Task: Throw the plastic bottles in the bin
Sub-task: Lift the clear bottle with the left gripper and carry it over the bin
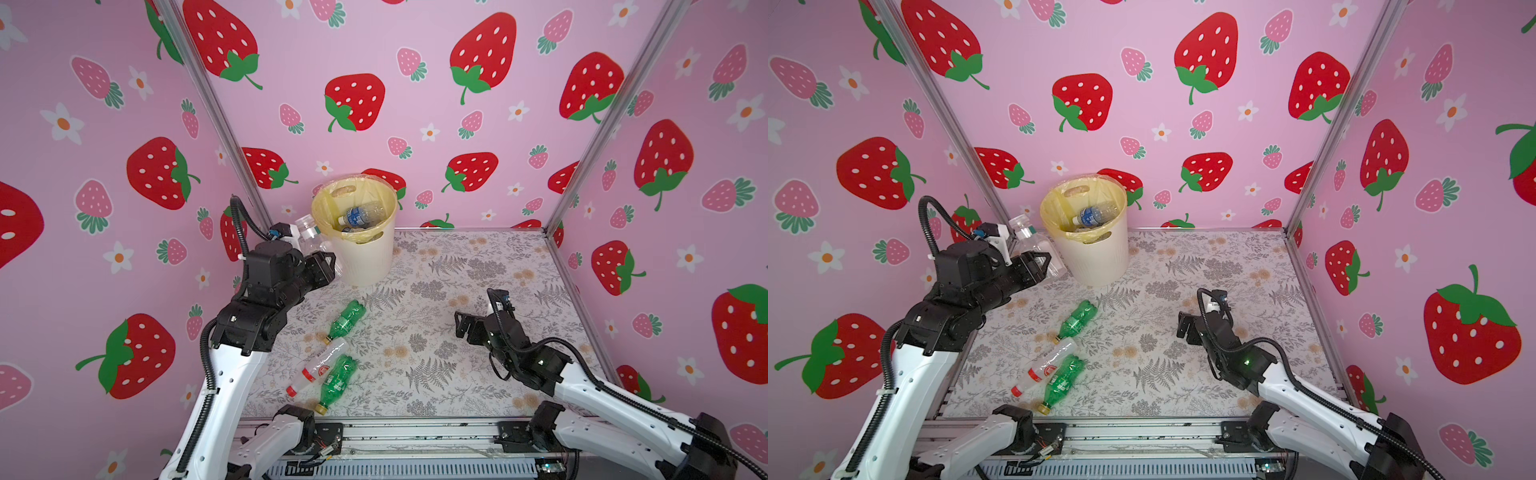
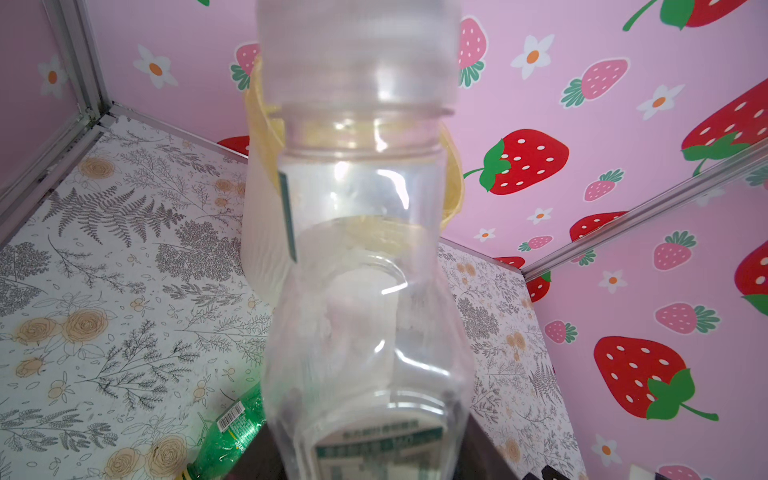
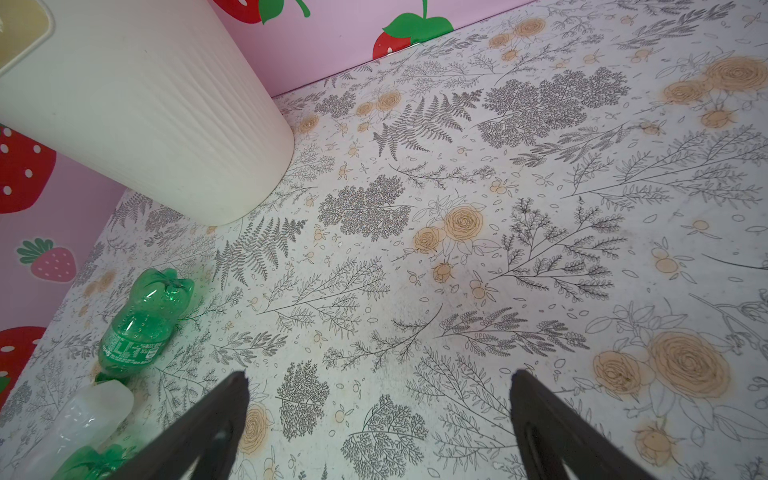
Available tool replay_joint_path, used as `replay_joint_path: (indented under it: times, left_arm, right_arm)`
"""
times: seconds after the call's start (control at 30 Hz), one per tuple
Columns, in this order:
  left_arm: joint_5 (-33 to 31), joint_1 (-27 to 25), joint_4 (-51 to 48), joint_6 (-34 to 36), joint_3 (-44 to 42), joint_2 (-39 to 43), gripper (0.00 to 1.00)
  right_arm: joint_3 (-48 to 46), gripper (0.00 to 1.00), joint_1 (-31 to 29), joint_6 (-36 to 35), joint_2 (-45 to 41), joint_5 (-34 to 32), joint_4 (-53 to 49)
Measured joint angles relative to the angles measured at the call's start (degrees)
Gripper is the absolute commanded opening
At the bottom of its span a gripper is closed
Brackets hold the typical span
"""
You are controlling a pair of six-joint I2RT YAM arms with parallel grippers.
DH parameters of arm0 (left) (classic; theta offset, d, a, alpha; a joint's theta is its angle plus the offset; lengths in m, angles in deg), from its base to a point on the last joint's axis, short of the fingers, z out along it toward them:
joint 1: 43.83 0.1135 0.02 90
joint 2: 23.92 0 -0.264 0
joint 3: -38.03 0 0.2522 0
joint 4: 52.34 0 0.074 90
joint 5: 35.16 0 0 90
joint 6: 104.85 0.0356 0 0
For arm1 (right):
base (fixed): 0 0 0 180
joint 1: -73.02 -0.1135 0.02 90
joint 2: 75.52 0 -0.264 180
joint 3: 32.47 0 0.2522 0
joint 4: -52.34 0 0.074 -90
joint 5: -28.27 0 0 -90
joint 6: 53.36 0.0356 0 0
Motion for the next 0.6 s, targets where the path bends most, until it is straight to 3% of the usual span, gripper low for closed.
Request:
replay_joint_path:
  times: [0.3, 0.47, 0.6]
  left_arm:
    - [0.83, 0.48, -1.14, -1.49, -8.28, 3.85, 0.52]
    - [0.87, 0.68, -0.44, -2.08, -7.67, 2.93, 0.52]
    - [0.98, 0.79, 0.11, -2.60, -2.54, -2.29, 0.52]
  right_arm:
    - [-1.11, 0.99, 0.00, 0.00, 0.42, 0.04, 0.50]
    - [-1.11, 0.99, 0.11, 0.00, 2.27, 0.42, 0.87]
    - [-1.18, 0.99, 0.15, 0.00, 2.34, 0.46, 1.29]
